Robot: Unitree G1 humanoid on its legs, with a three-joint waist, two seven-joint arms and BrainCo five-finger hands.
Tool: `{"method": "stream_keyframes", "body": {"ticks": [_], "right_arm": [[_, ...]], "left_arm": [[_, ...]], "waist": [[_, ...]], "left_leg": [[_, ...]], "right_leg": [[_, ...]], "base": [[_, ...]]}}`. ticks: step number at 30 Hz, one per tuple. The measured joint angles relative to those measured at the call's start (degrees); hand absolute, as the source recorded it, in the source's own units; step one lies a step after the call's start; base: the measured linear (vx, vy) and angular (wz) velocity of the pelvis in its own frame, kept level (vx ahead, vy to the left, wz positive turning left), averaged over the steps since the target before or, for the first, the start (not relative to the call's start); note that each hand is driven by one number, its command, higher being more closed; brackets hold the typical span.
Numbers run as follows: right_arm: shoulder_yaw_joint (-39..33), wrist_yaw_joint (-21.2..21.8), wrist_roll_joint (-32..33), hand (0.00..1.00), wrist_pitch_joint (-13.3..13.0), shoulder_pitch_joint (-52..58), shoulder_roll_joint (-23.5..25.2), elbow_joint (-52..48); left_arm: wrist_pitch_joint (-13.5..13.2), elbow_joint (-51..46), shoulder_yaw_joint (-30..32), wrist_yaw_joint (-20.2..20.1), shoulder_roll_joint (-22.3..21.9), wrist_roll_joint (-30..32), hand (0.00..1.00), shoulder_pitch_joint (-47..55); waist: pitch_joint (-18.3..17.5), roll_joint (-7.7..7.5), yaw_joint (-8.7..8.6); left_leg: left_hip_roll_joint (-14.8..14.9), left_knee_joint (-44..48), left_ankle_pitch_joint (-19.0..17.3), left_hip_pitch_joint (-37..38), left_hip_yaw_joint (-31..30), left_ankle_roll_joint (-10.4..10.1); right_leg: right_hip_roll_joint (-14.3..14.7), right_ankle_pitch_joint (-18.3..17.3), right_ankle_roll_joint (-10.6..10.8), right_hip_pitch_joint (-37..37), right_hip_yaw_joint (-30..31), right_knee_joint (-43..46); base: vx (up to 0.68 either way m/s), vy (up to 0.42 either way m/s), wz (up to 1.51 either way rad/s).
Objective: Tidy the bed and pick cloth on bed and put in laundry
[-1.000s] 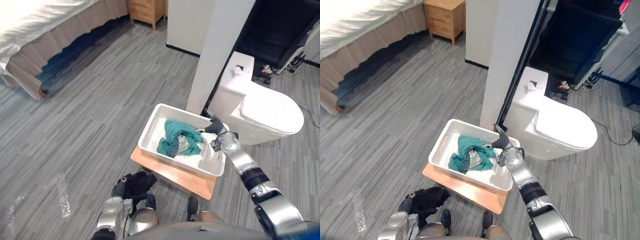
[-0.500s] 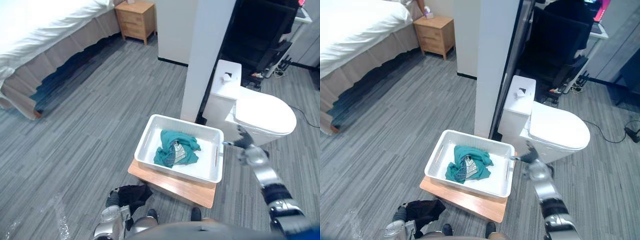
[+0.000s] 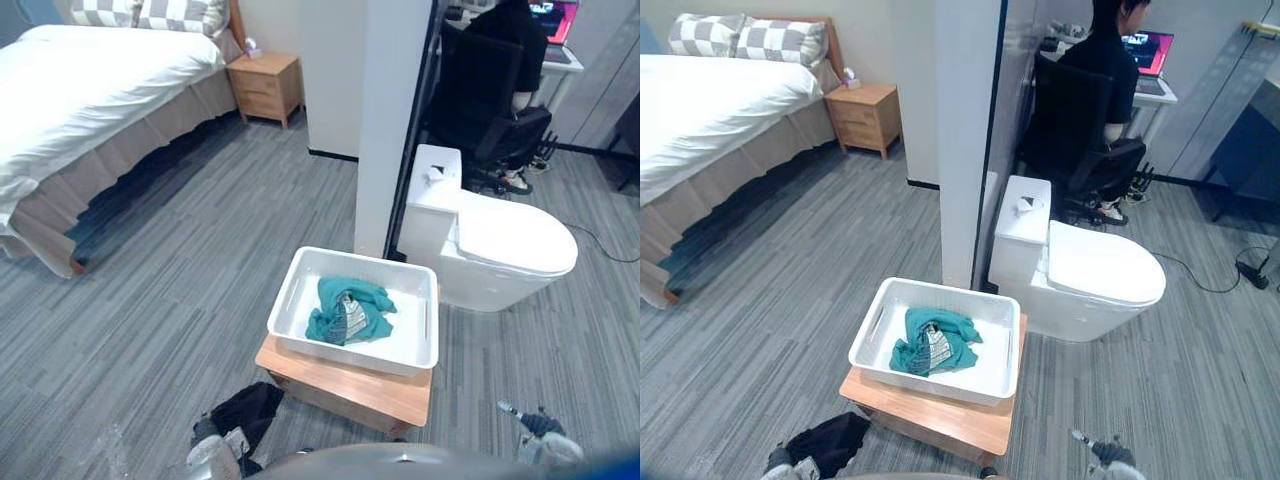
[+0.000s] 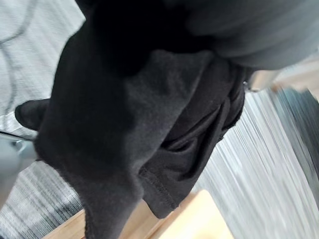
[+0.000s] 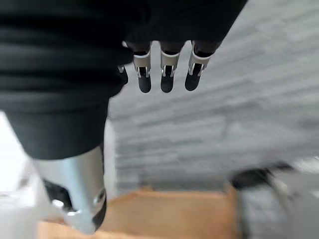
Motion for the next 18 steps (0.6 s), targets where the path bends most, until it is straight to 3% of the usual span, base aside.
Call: {"method": "stream_keyframes", "body": {"ticks": [5, 11, 13, 15, 16, 18], "right_arm": [[0.2, 5.4, -1.6, 0.0, 1.2, 1.4, 3.8, 3.1], [-0.6, 8.1, -2.5, 0.0, 0.9, 1.4, 4.3, 3.6], [-3.2, 8.9, -2.2, 0.0, -0.3, 1.4, 4.3, 4.3], [-5.4, 9.3, -1.4, 0.0, -0.8, 2.0, 4.5, 4.8], [-7.4, 9.7, 0.1, 0.0, -1.0, 2.1, 4.8, 4.8], [-9.2, 9.8, 0.8, 0.0, -1.4, 2.2, 5.1, 4.7]], "left_arm": [[-4.4, 2.4, 1.8, 4.3, -0.7, -10.6, 1.0, 0.3], [-14.6, 0.4, 7.3, 10.2, -1.8, -25.4, 1.0, -0.5], [-20.1, -1.6, 13.5, 12.0, -2.1, -30.8, 1.0, -0.5], [-23.0, -3.4, 19.8, 13.0, -1.8, -32.9, 1.0, -0.6], [-25.7, -5.0, 26.1, 13.5, -1.1, -33.0, 1.0, -0.6], [-28.0, -5.5, 31.7, 13.6, 1.4, -32.8, 1.0, -1.1]], "waist": [[0.0, -0.28, -0.19], [0.1, -0.14, 0.24], [0.2, -0.06, 1.08], [0.2, -0.03, 1.99], [0.2, 0.05, 3.03], [0.2, 0.1, 3.95]], "left_leg": [[-0.4, 0.0, -0.2, 0.7, -1.0, -0.1], [-2.2, 0.0, -0.3, -0.1, -7.6, 0.2], [-3.1, 0.0, -0.3, -0.9, -11.1, 0.5], [-3.6, 0.0, -0.3, -1.3, -12.8, 0.8], [-4.0, 0.0, -0.1, -1.4, -14.1, 1.4], [-4.3, 0.1, -0.2, -1.3, -14.8, 1.6]], "right_leg": [[-0.6, -0.3, 0.7, 1.6, -1.6, 0.2], [-2.4, -2.2, 1.8, 4.0, -8.9, 0.2], [-3.2, -3.2, 2.3, 5.1, -12.9, 0.2], [-3.4, -3.7, 2.4, 6.0, -15.0, 0.3], [-3.7, -3.9, 2.6, 6.5, -16.6, 0.4], [-4.0, -4.0, 2.7, 7.2, -18.1, 0.4]], "base": [[0.04, 0.016, 0.11], [0.06, 0.023, 0.6], [0.11, 0.019, 0.84], [0.13, 0.015, 0.62], [0.14, 0.007, 0.46], [0.16, 0.01, 0.37]]}}
